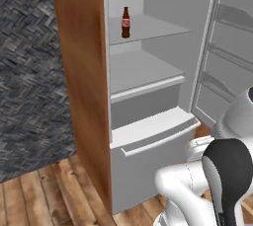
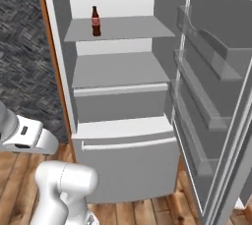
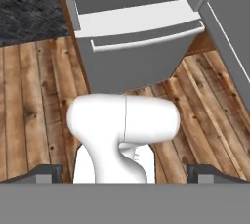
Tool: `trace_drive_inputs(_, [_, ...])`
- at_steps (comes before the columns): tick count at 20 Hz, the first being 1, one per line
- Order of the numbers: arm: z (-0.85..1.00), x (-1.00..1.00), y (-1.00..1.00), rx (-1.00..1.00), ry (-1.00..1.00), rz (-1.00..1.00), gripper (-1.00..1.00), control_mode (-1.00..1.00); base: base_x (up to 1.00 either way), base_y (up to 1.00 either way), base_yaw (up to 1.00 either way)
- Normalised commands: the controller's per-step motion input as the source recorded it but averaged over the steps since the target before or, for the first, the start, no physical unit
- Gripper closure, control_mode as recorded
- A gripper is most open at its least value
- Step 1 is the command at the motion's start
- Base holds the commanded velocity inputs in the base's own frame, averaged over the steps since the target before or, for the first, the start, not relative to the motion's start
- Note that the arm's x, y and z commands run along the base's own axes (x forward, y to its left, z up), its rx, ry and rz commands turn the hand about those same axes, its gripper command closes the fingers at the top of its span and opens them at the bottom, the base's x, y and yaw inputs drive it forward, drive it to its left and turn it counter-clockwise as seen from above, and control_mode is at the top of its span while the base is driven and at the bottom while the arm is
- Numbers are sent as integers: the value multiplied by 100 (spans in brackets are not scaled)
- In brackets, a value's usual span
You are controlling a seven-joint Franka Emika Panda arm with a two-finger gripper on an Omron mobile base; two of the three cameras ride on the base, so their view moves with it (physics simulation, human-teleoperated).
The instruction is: Open the fridge, grab two sodas, and place both sodas inside the bowl with ice on the dining counter.
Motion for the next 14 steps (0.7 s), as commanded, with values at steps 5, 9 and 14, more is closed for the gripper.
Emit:
trace_drive_inputs(5, [0, 0, 0, 0, 0, 0, -100, 100, 54, -26, 21])
trace_drive_inputs(9, [0, 0, 0, 0, 0, 0, -100, 100, 46, -27, 23])
trace_drive_inputs(14, [0, 0, 0, 0, 0, 0, -100, 100, 46, -26, 23])
